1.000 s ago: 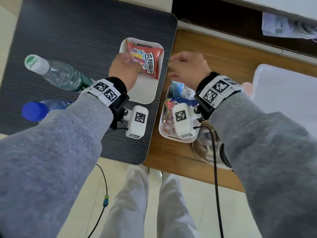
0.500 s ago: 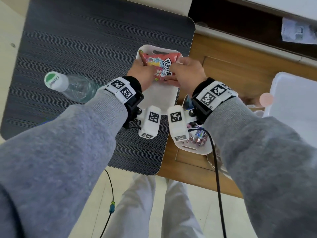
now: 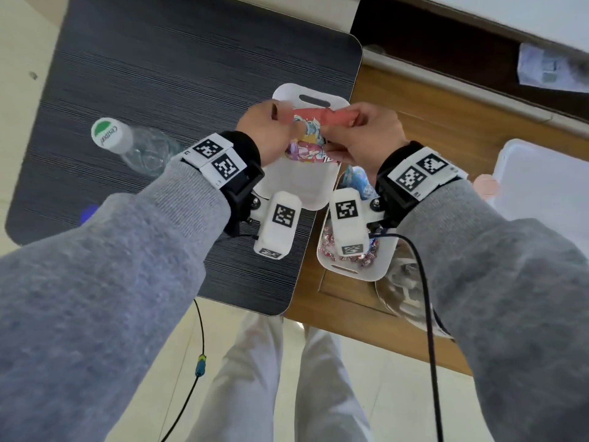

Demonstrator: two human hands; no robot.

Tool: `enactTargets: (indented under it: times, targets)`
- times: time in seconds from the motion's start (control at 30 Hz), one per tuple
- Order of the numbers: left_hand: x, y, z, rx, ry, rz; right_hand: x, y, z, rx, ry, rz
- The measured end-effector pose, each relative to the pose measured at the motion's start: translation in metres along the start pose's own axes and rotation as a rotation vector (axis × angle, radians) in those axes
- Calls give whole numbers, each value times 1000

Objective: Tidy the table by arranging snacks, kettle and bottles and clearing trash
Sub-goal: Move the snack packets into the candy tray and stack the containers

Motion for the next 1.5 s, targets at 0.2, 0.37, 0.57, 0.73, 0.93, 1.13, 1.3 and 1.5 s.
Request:
enactTargets:
  times: [0.2, 0.37, 0.57, 0.73, 0.93, 1.13, 1.3, 1.5]
  targets:
    - [-9, -5, -4, -60, 52, 6, -3, -11, -4, -50, 11, -32]
    - [-28, -5, -9, -124, 15, 64, 7, -7, -9, -78, 101, -105]
    - [-55, -20, -16, -152, -18, 191, 31, 27, -3, -80, 206, -136]
    - [-75, -49, -28, -154, -65, 336, 37, 61, -5, -159, 250, -117]
    - [-95, -65, -44, -166, -96, 515, 45, 85, -24, -295, 335, -246]
    - [-97, -27, -51, -183, -81, 490, 61, 51, -39, -266, 363, -268]
    - [-93, 14, -77, -169, -65, 412, 84, 13, -65, -219, 384, -225]
    - [-75, 82, -116, -234, -48, 369, 128, -54, -93, -166, 396, -303]
Point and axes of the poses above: each hand's wrist, its own z-axis towards the middle knuckle, its own y-axis out of the palm, x = y × z, the point moved 1 cm from there along z, towards the middle knuckle, and after that the axes turned 2 degrees about -y, right-handed, at the moved point
